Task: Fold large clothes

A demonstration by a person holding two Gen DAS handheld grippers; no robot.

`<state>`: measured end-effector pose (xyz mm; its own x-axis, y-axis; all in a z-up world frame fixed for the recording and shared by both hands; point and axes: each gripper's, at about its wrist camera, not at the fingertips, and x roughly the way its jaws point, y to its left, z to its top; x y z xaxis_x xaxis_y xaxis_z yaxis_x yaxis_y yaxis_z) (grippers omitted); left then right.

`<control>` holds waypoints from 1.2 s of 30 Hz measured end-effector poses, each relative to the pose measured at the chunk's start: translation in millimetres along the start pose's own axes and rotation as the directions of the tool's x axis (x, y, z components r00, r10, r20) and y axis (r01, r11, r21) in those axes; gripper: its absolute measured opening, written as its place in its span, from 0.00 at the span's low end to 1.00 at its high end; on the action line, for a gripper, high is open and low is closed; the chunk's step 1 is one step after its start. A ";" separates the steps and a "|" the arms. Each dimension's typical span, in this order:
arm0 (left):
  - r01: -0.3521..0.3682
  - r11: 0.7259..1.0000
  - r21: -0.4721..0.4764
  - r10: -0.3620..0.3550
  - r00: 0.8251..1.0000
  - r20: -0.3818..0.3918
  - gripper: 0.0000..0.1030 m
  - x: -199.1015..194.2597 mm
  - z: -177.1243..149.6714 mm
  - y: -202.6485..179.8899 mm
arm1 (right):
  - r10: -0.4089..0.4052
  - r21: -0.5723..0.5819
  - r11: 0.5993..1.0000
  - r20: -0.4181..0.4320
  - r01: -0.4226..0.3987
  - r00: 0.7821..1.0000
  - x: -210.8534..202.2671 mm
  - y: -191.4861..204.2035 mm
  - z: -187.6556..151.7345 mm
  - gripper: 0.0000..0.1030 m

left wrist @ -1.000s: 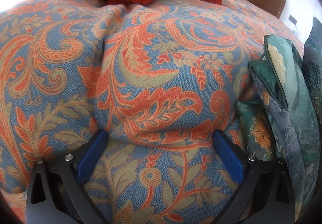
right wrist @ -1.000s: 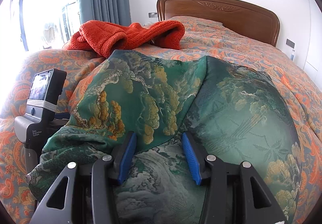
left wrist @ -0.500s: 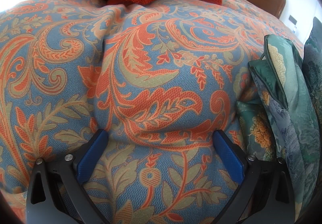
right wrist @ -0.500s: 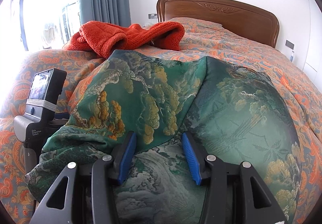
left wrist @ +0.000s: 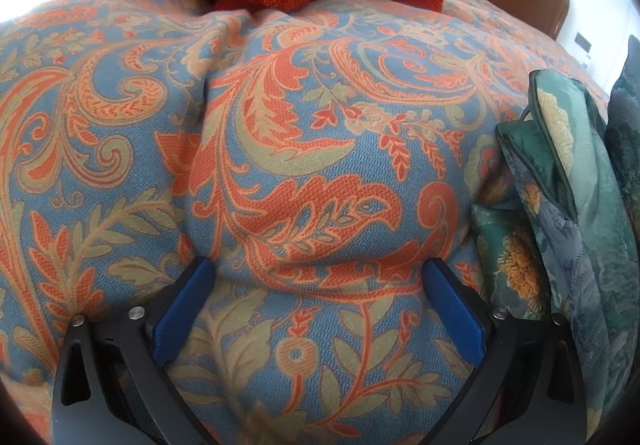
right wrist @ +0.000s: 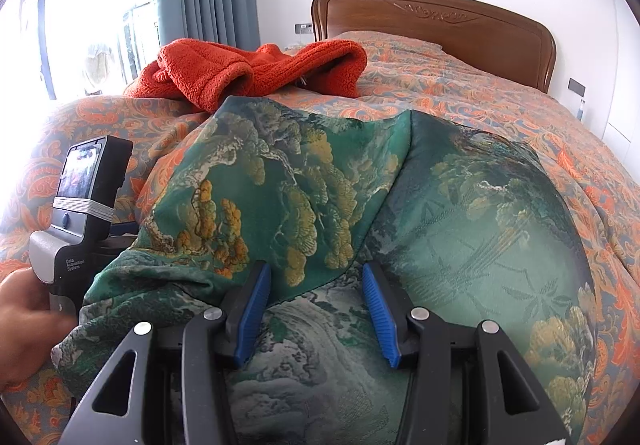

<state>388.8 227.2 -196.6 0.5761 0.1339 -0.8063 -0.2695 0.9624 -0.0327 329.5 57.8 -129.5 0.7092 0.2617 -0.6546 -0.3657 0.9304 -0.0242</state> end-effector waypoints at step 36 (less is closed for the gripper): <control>0.732 0.657 -0.181 -0.754 0.640 -0.146 0.99 -38.7 5.6 -30.1 | 0.170 0.094 0.981 0.023 -0.172 0.985 -71.5 -37.5 -5.5 0.57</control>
<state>378.9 194.3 -161.1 0.4598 -0.6745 -0.5776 0.1050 0.6872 -0.7189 289.2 2.8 -85.9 0.6501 0.4222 -0.6318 -0.4239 0.8915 0.1596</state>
